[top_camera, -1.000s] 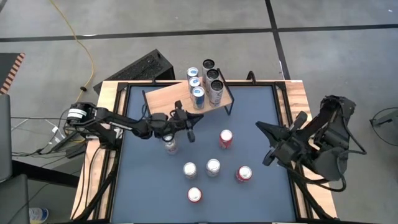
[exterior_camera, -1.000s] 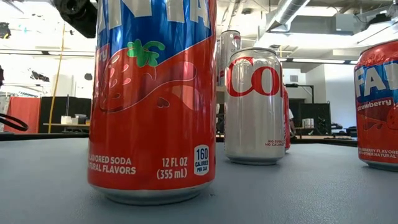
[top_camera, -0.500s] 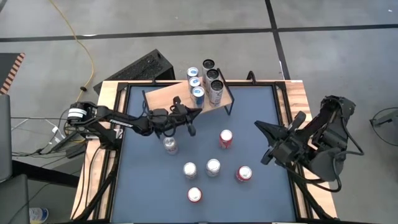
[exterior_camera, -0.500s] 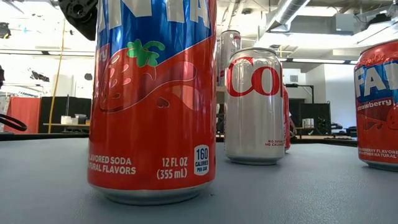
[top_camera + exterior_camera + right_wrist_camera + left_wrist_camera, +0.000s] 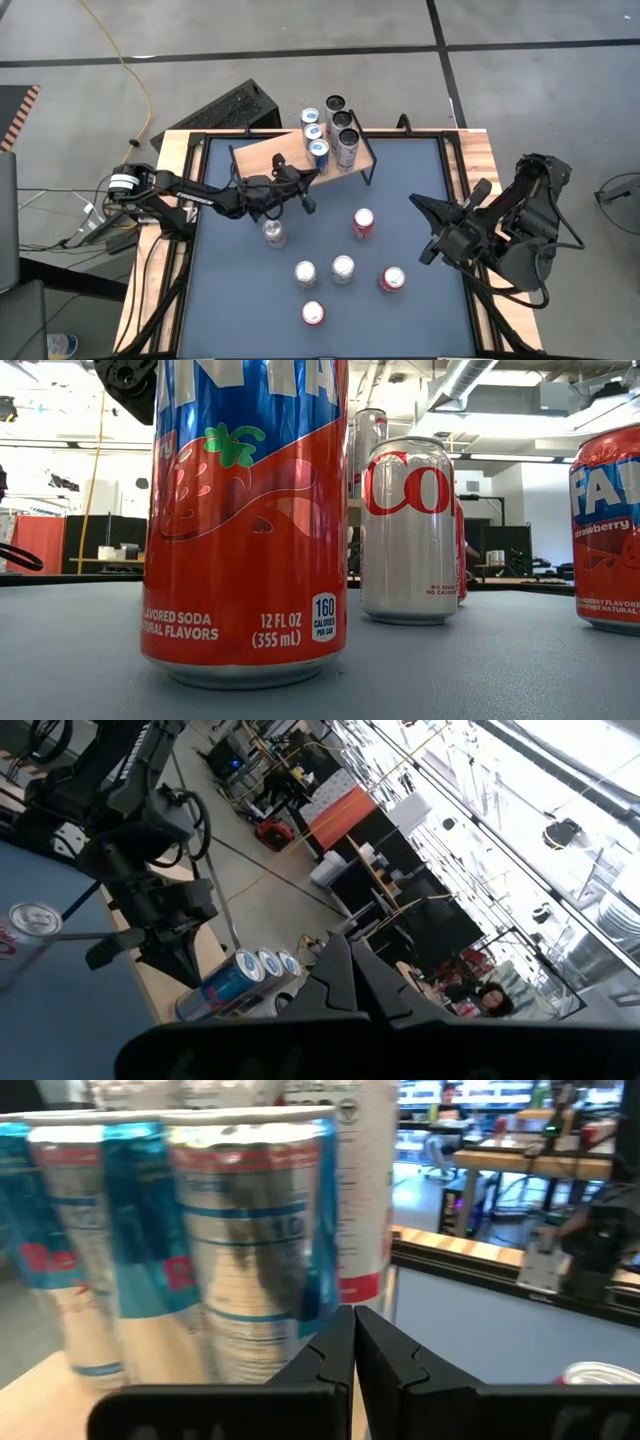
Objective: Place canned beverage on shelf
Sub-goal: Put the blue soda can on the shelf aligned with the other blue soda cans
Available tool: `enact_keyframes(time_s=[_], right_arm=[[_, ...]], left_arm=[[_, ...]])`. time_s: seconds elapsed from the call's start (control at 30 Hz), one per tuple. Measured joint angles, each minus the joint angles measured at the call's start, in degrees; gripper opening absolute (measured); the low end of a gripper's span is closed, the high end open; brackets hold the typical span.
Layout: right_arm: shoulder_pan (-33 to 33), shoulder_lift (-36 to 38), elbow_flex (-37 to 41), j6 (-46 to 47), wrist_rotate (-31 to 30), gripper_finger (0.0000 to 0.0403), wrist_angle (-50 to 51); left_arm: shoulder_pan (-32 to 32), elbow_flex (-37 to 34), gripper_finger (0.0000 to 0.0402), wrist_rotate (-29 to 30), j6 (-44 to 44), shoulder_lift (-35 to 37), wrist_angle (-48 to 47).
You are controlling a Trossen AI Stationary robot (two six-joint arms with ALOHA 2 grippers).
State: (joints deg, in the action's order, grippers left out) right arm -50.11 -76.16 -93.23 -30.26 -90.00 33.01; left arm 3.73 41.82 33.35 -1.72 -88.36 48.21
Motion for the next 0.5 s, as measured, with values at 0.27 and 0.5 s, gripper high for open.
enact_keyframes(time_s=[0.27, 0.5], right_arm=[[0.0, 0.0, 0.0, 0.3, 0.0, 0.0, 0.0], [0.0, 0.0, 0.0, 0.5, 0.0, 0.0, 0.0]], left_arm=[[0.0, 0.0, 0.0, 2.1, 1.5, 0.0, -1.4], [-1.2, 0.0, 0.0, 10.4, 1.5, 0.0, -2.6]])
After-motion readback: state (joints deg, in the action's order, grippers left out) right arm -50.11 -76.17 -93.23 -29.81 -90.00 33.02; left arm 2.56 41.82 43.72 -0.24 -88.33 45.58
